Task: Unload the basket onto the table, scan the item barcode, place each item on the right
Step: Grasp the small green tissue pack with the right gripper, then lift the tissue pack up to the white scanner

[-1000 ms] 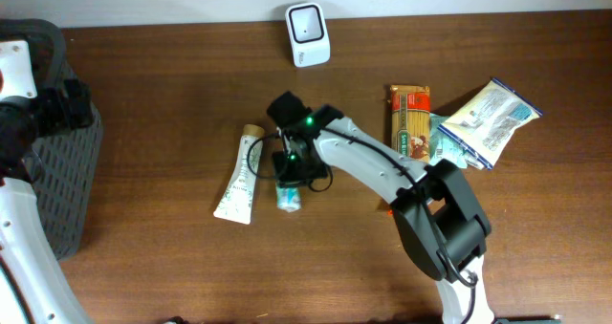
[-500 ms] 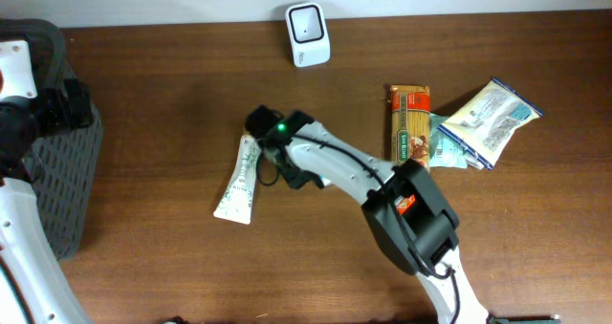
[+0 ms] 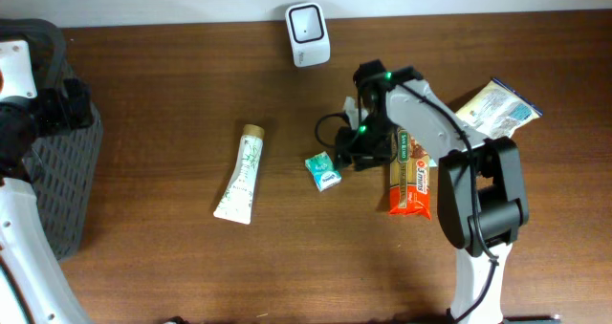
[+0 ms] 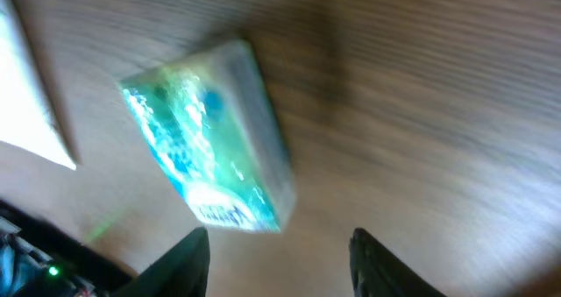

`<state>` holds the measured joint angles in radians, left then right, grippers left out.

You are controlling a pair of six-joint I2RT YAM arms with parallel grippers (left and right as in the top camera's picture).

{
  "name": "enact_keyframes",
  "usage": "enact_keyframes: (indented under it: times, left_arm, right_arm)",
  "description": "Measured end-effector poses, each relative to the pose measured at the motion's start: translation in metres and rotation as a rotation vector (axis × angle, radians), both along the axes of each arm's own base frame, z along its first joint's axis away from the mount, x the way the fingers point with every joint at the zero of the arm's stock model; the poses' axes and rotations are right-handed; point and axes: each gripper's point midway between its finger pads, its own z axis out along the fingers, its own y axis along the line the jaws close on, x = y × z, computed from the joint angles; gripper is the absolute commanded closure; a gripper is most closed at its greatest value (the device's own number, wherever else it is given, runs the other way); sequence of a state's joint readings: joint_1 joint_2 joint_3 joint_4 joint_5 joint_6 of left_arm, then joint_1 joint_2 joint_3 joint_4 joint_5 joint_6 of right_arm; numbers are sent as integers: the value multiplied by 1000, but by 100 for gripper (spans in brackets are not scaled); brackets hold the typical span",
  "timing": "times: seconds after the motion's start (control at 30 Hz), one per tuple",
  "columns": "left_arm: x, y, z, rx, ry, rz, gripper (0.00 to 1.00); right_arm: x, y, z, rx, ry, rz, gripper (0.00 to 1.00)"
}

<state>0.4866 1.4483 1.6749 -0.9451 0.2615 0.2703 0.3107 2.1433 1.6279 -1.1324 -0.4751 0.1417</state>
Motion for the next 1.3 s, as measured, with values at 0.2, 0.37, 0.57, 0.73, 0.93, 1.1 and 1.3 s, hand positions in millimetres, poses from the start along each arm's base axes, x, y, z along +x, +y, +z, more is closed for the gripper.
enact_keyframes:
  times: [0.2, 0.37, 0.57, 0.73, 0.93, 1.1, 1.3]
  left_arm:
    - [0, 0, 0, 0, 0, 0, 1]
    - [0, 0, 0, 0, 0, 0, 1]
    - [0, 0, 0, 0, 0, 0, 1]
    - [0, 0, 0, 0, 0, 0, 1]
    - [0, 0, 0, 0, 0, 0, 1]
    - [0, 0, 0, 0, 0, 0, 1]
    - [0, 0, 0, 0, 0, 0, 1]
  right_arm:
    - [-12, 14, -18, 100, 18, 11, 57]
    - [-11, 17, -28, 128, -4, 4, 84]
    - [-14, 25, -22, 186, 18, -3, 96]
    - [-23, 38, 25, 412, 121, -57, 96]
    - [12, 24, 154, 901, -2, -131, 96]
    - [28, -4, 177, 1021, 83, -273, 96]
    - [31, -9, 181, 1027, 176, -346, 96]
